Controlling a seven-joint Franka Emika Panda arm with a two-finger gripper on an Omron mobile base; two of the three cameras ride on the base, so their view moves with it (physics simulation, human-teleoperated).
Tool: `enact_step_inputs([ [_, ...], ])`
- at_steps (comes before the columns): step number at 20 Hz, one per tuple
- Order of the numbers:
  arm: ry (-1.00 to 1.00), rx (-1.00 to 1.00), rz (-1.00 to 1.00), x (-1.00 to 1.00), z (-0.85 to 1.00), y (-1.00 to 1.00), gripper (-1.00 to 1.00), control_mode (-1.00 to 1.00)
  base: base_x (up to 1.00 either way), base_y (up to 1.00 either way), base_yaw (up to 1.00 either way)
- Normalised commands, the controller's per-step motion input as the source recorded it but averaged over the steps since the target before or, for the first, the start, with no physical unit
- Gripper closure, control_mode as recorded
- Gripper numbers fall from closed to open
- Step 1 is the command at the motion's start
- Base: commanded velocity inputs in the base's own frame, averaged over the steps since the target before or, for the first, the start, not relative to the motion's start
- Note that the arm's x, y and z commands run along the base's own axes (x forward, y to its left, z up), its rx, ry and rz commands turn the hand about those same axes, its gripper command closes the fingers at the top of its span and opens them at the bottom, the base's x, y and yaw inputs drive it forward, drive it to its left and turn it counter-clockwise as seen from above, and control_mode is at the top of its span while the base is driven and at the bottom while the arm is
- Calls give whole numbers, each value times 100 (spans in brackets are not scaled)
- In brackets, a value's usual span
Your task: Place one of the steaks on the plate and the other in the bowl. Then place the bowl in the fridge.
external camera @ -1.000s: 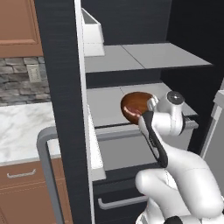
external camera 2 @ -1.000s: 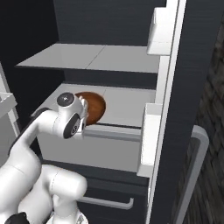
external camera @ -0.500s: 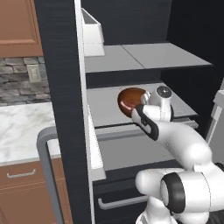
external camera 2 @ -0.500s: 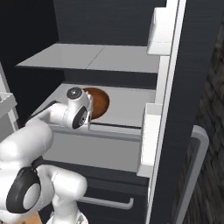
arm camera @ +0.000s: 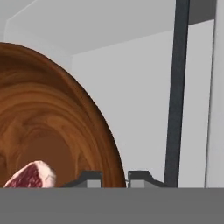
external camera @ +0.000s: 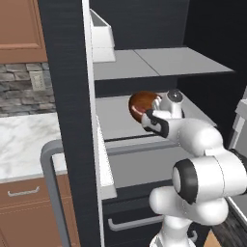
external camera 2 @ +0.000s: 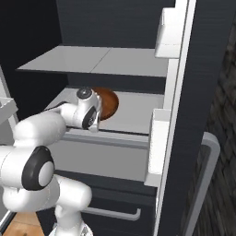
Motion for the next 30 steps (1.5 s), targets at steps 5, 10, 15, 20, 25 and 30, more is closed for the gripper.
enact_step_inputs([
  [5, -1, 0, 0, 13, 0, 0, -100, -100, 0, 0, 0],
  [10, -19, -1, 2, 0, 9, 5, -100, -100, 0, 0, 0],
  [15, -20, 0, 3, 2, 9, 6, -100, -100, 0, 0, 0],
  [20, -22, 0, 1, -17, 44, 0, -100, -100, 0, 0, 0],
  [25, -14, 0, 0, -67, 61, 0, -100, -100, 0, 0, 0],
  [30, -6, 0, 0, -80, 73, 0, -100, -100, 0, 0, 0],
])
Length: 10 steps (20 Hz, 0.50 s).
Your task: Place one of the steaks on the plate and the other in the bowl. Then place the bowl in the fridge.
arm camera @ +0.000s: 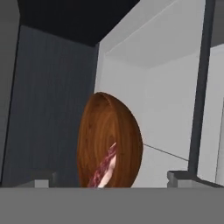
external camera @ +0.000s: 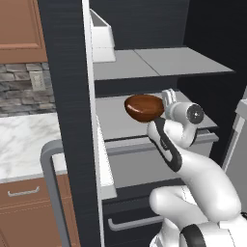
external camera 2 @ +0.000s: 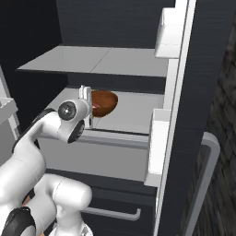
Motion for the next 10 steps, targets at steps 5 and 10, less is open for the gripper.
enact_step_inputs([
  [5, 17, 0, -1, -52, 57, 0, -100, -100, 0, 0, 0],
  [10, 35, 0, 0, -7, 12, -10, -100, -100, 0, 0, 0],
])
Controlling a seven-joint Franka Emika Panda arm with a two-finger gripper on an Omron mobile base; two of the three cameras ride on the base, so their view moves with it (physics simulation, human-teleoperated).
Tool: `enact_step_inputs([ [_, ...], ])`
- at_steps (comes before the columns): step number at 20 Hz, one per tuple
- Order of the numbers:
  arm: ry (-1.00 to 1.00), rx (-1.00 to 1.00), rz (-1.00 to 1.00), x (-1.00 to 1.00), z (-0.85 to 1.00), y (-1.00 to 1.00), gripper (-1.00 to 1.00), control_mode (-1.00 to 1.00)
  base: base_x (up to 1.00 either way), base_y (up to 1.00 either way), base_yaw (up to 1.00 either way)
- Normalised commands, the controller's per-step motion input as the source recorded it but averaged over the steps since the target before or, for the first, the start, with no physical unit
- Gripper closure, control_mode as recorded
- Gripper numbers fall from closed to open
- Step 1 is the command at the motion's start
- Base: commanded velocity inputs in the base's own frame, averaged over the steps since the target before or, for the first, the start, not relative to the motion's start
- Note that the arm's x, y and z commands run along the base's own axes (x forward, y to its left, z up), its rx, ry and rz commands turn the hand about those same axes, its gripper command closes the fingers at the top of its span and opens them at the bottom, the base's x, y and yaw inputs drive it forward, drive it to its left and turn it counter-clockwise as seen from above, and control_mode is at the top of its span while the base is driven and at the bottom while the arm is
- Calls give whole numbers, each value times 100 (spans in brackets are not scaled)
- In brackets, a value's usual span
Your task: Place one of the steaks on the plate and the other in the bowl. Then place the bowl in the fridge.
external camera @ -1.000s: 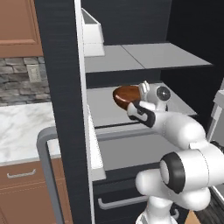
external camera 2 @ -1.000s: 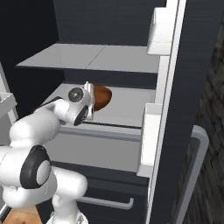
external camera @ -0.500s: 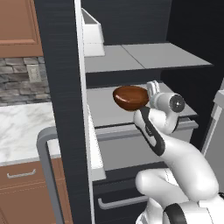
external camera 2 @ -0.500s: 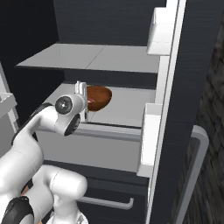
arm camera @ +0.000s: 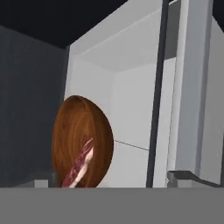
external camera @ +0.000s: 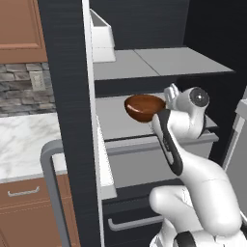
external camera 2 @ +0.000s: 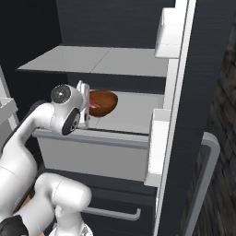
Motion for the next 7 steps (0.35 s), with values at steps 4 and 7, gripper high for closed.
enact_step_inputs([
  [4, 22, 0, 0, -52, -2, -53, -100, -100, 0, 0, 0],
  [7, 5, 1, 0, -65, -6, -73, -100, -100, 0, 0, 0],
])
